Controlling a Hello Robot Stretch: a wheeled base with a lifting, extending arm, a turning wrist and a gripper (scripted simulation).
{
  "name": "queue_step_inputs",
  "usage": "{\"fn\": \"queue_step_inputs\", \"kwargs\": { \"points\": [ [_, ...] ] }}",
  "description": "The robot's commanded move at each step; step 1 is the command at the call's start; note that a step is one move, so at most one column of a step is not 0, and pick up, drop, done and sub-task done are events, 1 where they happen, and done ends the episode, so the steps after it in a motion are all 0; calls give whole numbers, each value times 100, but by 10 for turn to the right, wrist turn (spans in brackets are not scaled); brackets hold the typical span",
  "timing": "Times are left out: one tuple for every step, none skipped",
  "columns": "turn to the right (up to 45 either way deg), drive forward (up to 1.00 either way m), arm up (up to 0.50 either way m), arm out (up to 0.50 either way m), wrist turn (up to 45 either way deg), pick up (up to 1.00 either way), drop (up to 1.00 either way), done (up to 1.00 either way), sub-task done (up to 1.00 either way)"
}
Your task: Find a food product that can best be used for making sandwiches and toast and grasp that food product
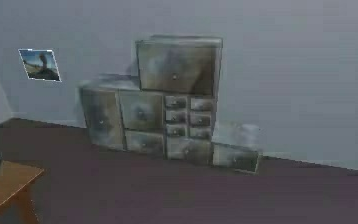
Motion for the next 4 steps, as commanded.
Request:
{"fn": "queue_step_inputs", "kwargs": {
  "points": [
    [450, 0, 0, 0, 0, 0, 0, 0, 0],
    [450, 0, 0, 0, 0, 0, 0, 0, 0],
    [120, 0, 0, 0, 0, 0, 0, 0, 0],
    [0, 100, 0, 0, 0, 0, 0, 0, 0]
  ]
}}
